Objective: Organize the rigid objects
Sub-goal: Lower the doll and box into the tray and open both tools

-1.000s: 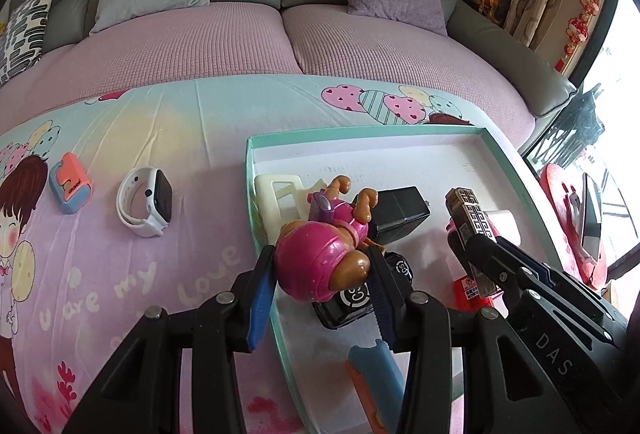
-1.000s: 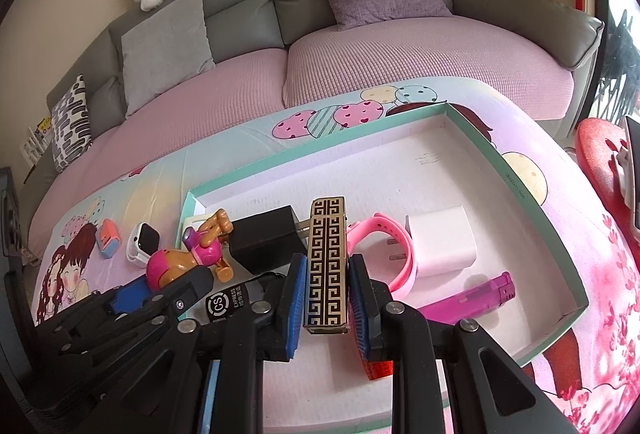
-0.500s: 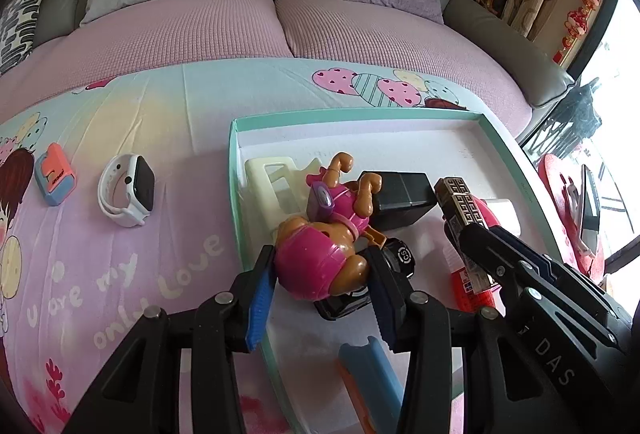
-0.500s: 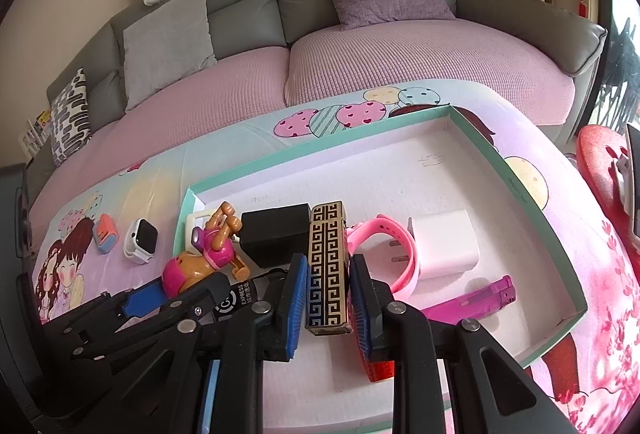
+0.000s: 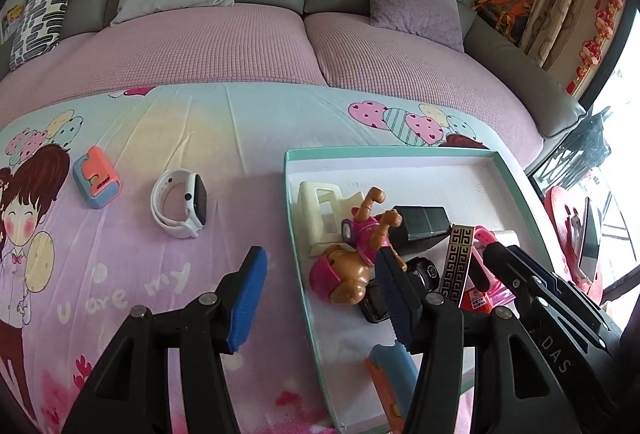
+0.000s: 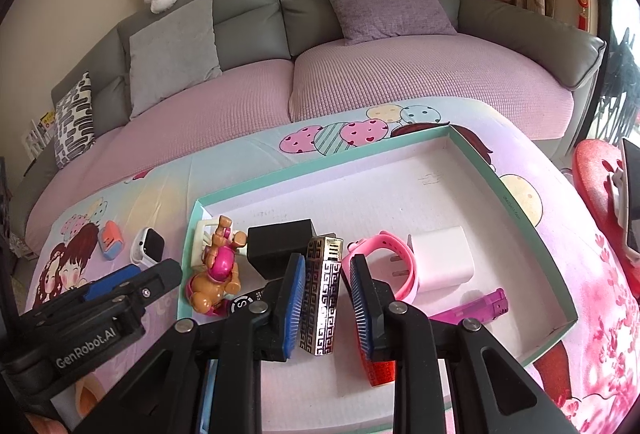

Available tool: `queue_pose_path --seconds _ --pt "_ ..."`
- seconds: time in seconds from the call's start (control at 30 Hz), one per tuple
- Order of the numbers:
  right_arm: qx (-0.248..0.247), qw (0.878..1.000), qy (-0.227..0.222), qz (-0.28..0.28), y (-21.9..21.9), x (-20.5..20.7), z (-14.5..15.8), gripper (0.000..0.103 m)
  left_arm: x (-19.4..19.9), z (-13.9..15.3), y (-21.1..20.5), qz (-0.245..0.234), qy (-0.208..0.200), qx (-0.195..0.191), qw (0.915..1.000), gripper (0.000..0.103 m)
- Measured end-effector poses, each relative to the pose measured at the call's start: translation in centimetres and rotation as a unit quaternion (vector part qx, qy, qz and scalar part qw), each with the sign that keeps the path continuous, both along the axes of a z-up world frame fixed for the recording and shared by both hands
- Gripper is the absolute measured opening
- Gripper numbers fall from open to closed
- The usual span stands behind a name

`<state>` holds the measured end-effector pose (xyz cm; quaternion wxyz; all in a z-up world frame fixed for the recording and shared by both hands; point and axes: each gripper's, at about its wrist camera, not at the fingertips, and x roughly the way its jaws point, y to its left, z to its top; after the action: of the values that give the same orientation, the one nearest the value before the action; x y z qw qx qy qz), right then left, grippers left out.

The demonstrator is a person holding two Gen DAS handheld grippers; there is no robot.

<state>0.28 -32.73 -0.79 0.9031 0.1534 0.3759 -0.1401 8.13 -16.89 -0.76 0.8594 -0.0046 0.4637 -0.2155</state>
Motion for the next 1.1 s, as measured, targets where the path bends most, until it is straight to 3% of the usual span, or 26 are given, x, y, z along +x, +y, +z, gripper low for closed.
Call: queue_pose_path --seconds 0.43,0.83,0.87,0.9,0.93,0.97,1.1 --pt "-0.003 1.000 0.014 0.011 0.8 0.7 -0.6 0.025 1.8 -0.4 5.0 0.093 0.005 0.017 0.9955 0.064" --pt "-0.010 0.999 0.035 0.027 2.0 1.5 -1.5 0.027 2.5 -1.3 6.9 0.136 0.013 0.036 0.9899 0.066" --pt "-0.010 0.999 0.036 0.026 2.0 1.5 -1.5 0.032 2.6 -1.4 6.9 0.139 0.013 0.038 0.9895 0.068" --pt "-0.010 0.999 0.037 0.025 2.0 1.5 -1.5 0.038 2.6 -1.4 7.0 0.142 0.013 0.040 0.9890 0.084" --pt "-0.011 0.999 0.038 0.022 2.0 1.5 -1.5 0.052 2.6 -1.5 7.1 0.146 0.013 0.043 0.9882 0.092" --pt "-0.011 0.999 0.037 0.022 2.0 1.5 -1.5 0.060 2.6 -1.5 7.1 0.150 0.013 0.044 0.9877 0.092" --pt "-0.012 0.999 0.038 0.023 2.0 1.6 -1.5 0.066 2.7 -1.6 7.4 0.161 0.009 0.047 0.9858 0.094"
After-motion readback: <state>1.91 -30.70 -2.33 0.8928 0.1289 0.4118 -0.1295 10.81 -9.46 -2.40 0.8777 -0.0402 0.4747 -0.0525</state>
